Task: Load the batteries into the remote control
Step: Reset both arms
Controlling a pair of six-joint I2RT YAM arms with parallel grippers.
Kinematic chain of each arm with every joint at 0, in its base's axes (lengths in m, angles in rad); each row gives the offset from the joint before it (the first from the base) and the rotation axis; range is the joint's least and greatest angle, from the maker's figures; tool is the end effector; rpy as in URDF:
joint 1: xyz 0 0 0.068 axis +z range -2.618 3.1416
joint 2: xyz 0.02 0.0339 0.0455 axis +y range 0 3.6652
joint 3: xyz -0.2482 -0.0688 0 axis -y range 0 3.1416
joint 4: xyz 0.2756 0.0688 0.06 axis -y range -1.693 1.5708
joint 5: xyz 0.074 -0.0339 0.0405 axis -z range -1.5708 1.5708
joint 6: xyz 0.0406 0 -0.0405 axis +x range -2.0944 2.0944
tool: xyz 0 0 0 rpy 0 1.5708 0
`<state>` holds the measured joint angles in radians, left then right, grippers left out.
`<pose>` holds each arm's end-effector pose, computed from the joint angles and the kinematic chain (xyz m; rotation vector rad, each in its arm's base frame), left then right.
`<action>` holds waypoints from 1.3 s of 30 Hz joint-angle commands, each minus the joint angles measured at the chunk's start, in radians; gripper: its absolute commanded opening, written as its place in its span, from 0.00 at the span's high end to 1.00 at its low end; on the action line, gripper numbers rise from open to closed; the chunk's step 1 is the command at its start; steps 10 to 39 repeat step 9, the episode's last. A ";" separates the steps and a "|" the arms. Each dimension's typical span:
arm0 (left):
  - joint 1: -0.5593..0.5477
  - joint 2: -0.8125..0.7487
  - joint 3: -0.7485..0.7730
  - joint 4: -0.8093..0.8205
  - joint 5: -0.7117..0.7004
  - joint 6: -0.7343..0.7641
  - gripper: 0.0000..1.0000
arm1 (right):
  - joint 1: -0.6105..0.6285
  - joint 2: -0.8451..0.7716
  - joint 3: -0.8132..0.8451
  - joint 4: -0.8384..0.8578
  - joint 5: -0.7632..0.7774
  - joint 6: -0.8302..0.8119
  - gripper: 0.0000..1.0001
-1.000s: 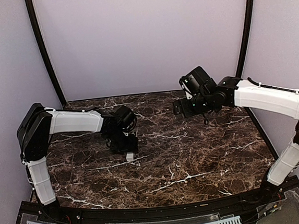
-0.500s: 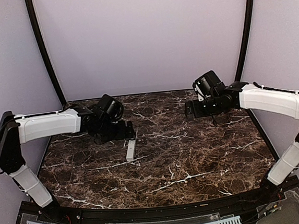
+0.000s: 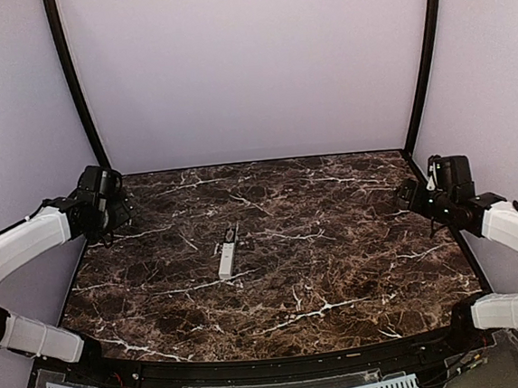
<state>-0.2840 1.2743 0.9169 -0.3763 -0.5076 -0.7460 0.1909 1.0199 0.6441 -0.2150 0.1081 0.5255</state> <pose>0.3012 -0.0673 0.2374 -0.7445 2.0659 0.0145 0.2595 0.0457 0.2159 0.4234 2.1310 0.2961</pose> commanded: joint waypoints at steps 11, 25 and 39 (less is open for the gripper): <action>0.012 -0.441 -0.373 0.161 -0.245 -0.098 0.06 | -0.013 -0.217 -0.218 0.126 0.107 0.091 0.01; 0.012 -0.441 -0.373 0.161 -0.245 -0.098 0.06 | -0.013 -0.217 -0.218 0.126 0.107 0.091 0.01; 0.012 -0.441 -0.373 0.161 -0.245 -0.098 0.06 | -0.013 -0.217 -0.218 0.126 0.107 0.091 0.01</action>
